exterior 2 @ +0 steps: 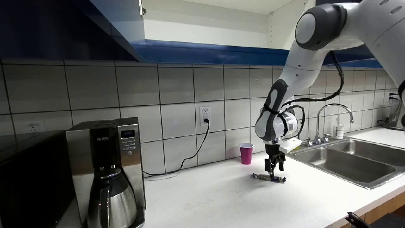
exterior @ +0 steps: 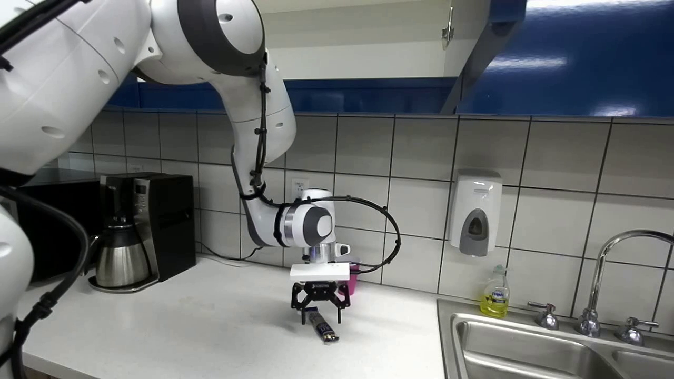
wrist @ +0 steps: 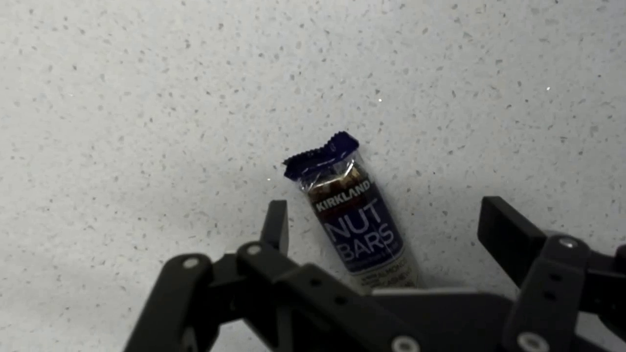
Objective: Put the chocolate bar inside the cabinet
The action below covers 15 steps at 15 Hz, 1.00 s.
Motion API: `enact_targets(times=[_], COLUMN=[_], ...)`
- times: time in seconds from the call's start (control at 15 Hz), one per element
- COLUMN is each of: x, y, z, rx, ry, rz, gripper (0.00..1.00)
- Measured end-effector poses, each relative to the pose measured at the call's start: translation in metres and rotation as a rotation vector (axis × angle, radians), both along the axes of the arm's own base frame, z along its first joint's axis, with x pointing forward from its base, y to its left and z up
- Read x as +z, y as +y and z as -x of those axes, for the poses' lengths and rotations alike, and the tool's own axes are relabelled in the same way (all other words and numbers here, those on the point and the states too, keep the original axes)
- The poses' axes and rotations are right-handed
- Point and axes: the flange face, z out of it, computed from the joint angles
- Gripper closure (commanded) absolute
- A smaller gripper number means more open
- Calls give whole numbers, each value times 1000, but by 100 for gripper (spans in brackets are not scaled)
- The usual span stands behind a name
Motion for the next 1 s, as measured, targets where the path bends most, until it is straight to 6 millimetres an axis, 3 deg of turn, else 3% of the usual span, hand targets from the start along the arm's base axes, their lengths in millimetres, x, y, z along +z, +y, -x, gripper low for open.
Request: enact_targets(times=[1.0], x=[-11], y=[2], z=[-18], rx=[255], ry=[1], rz=[-53], gripper=[0])
